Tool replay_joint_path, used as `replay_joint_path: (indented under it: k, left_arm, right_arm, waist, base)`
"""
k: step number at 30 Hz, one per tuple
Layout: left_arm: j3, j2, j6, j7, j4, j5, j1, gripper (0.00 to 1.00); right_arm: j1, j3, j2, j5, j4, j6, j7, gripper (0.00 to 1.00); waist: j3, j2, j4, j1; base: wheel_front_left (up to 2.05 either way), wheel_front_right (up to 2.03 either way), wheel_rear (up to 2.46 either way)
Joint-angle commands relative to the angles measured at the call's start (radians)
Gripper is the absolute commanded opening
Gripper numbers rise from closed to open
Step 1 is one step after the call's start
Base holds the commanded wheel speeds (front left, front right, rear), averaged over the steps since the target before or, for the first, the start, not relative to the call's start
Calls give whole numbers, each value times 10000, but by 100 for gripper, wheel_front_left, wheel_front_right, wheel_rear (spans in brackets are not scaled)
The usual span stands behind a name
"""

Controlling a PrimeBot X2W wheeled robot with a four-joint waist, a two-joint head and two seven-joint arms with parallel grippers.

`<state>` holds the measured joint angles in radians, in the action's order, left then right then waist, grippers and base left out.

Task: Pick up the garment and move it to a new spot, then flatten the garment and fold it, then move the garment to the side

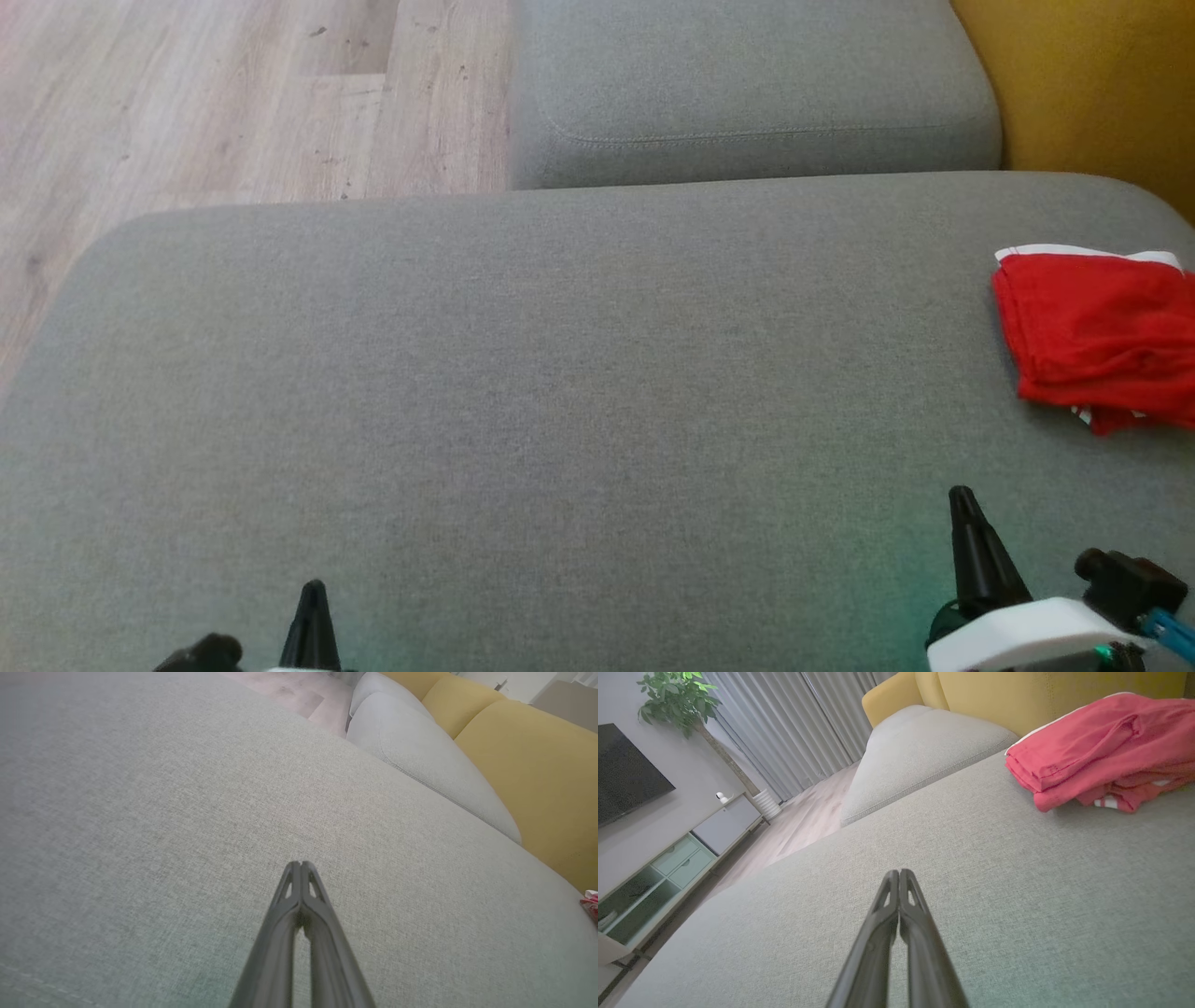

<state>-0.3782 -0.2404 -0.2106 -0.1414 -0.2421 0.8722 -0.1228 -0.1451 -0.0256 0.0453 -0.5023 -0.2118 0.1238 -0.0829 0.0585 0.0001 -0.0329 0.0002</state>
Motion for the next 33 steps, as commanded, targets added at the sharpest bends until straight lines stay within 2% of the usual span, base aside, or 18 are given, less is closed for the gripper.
replay_joint_path:
  k: [1, 33]
  left_arm:
    - [376, -8, 97, 26, 242, 187, 577, 0]
    - [1854, 600, 1206, 836, 165, 2621, 1147, 0]
  right_arm:
    - [561, 14, 173, -321, 250, 19, 25, 0]
    - [1204, 300, 258, -4059, 68, 36, 531, 0]
  waist:
    - [-9, -1, 4, -1]
    - [-212, -1, 113, -1]
  base:
    - [0, 0, 0]
    - [0, 0, 0]
